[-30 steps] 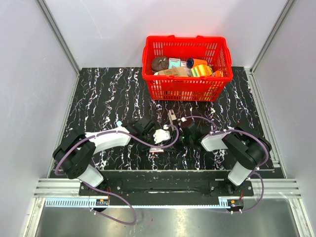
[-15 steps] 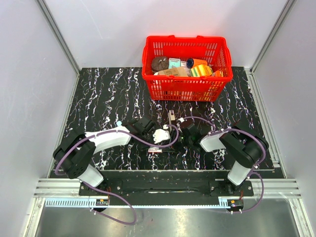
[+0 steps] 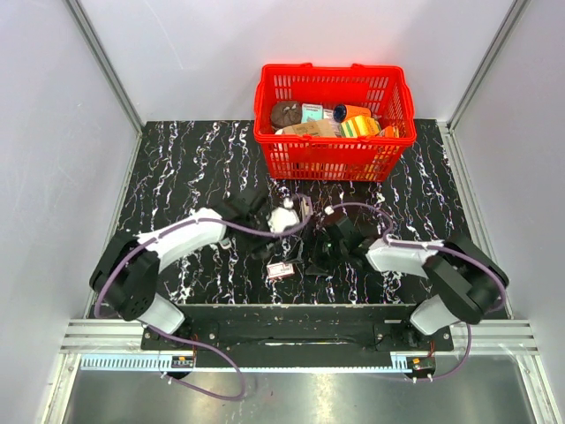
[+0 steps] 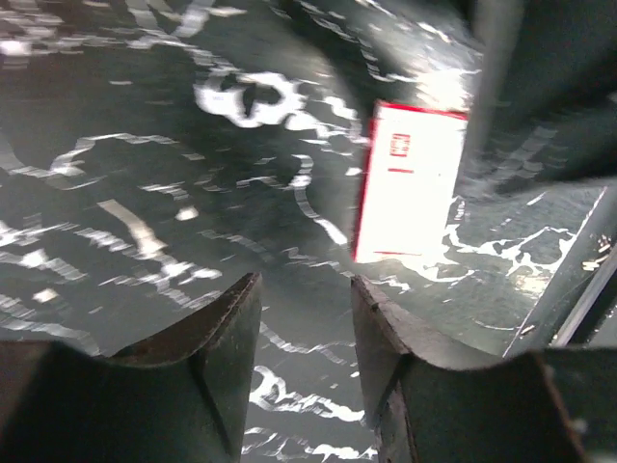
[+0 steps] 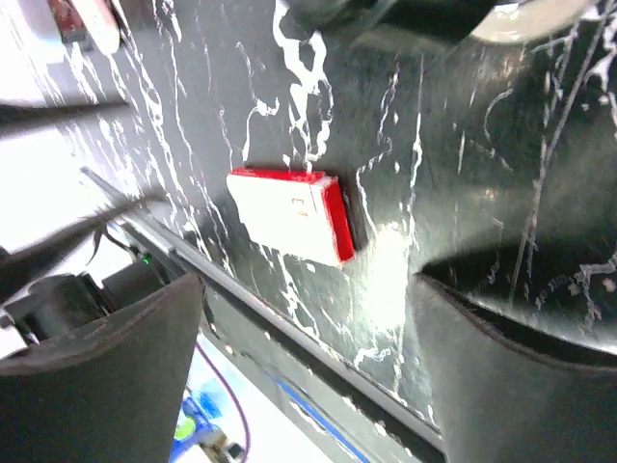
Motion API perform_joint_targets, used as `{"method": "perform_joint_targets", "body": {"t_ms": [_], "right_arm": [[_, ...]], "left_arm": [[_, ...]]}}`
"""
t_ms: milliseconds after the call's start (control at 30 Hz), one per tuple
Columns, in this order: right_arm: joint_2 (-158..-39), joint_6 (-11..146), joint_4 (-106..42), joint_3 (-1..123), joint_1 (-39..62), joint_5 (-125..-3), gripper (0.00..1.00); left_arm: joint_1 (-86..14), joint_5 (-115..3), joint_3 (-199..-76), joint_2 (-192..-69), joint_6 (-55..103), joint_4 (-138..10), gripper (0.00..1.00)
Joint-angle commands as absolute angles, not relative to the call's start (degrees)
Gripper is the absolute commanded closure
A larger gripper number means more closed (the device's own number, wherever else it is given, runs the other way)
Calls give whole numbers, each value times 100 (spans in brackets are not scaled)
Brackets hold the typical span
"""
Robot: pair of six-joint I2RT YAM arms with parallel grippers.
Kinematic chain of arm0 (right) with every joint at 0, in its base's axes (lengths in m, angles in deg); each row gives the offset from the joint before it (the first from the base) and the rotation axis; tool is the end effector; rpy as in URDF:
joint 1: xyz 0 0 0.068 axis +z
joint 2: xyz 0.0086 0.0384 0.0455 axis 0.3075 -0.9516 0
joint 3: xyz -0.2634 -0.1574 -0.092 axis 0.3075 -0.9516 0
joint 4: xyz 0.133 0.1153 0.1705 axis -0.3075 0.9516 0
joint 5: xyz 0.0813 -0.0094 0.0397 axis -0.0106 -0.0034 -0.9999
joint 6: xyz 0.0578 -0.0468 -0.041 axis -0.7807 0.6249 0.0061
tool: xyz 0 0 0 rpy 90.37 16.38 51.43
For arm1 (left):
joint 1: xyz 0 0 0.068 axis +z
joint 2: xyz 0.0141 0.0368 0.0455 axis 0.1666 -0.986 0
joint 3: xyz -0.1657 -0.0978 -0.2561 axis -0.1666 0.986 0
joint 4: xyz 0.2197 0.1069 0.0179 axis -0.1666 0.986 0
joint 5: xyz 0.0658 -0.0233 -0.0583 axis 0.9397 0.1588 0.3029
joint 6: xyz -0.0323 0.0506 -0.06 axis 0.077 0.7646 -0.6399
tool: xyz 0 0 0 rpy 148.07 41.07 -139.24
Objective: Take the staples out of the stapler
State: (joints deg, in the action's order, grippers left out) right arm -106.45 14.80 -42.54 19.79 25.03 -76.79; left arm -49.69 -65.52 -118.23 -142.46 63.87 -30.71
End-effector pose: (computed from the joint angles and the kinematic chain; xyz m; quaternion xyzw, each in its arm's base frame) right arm 0.2009 0.2221 0.1731 0.0629 0.9091 0.3965 0.1114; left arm 0.2048 -0.2021 0.2137 0.5700 0.7810 -0.1708 0.1899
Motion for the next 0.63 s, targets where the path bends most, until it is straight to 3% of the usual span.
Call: {"method": "perform_joint_targets", "body": {"t_ms": [0,167,267,600], "right_arm": [[-9930,2158,-2313,2329,2516,-6767,1],[-9332,2905,-888,3128,2481,-6090,1],[-9024,3196,-342,3629,2472,-5764,1],[-8601,3513,353,4729,2472,-5316,1]], "left_arm": [[-4362,-6971,-12793,-13626,6269,-2357,53],[-3860,-7024,-13505,-13020,6112,-1644,46],[-3605,-7050,-13901,-12756,6067,-1144,36],[-2402,-7427,-13524,-11780,5901,-896,33]]}}
